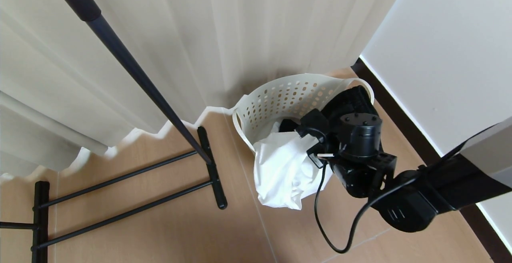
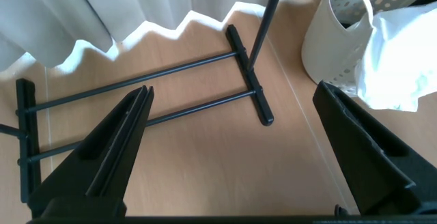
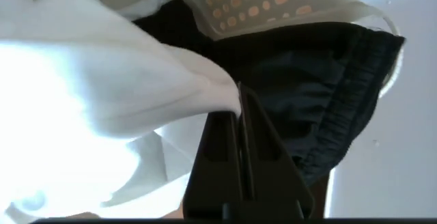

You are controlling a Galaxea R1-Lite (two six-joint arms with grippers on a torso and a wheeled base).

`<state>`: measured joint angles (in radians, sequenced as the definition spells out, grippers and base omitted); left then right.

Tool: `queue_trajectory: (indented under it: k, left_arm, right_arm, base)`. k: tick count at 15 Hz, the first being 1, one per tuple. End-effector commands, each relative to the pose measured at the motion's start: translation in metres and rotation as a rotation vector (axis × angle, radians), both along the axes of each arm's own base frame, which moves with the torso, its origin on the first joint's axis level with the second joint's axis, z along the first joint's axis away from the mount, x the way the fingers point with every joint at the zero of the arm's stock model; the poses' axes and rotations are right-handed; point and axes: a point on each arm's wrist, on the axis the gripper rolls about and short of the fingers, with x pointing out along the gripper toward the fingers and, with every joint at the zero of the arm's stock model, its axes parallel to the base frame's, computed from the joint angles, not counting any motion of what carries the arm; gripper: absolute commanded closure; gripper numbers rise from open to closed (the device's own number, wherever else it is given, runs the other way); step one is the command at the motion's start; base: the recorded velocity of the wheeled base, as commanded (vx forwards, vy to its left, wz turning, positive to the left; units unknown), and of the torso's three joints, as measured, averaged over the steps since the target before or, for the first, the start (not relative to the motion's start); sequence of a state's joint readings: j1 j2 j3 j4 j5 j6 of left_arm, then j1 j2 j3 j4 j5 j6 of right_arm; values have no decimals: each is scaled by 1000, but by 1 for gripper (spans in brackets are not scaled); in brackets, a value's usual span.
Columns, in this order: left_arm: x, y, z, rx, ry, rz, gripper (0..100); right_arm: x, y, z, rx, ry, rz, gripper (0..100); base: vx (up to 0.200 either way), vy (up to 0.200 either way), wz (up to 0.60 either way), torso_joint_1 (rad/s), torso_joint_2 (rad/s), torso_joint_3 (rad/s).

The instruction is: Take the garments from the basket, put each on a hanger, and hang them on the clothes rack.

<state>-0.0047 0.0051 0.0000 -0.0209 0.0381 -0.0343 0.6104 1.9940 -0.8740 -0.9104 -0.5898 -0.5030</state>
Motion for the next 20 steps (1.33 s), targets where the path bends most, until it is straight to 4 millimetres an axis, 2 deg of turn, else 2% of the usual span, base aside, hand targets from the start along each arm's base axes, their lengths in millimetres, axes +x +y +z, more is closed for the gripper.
queue_trajectory:
  k: [1,3,6,13,20]
  left_arm:
    - [0,0,0,-1,-1,5,0]
    - [0,0,0,4,-1,0,0]
    - [0,0,0,4,-1,0,0]
    - [0,0,0,4,-1,-1,0]
    - [0,0,0,4,-1,-1,0]
  right_arm:
    - [-50,-9,41,181,-90,53,100]
    - [-86,-12,70,319,-144,119,100]
    - [-110,-29,81,379,-160,155,100]
    - [-110,-29,82,386,-165,177,100]
    - [-111,-30,82,386,-165,176,100]
  base:
    - [0,0,0,0,0,0]
    - [0,0,0,0,0,0]
    - [0,0,0,0,0,0]
    - [0,0,0,1,0,11]
    - [0,0,0,2,2,185]
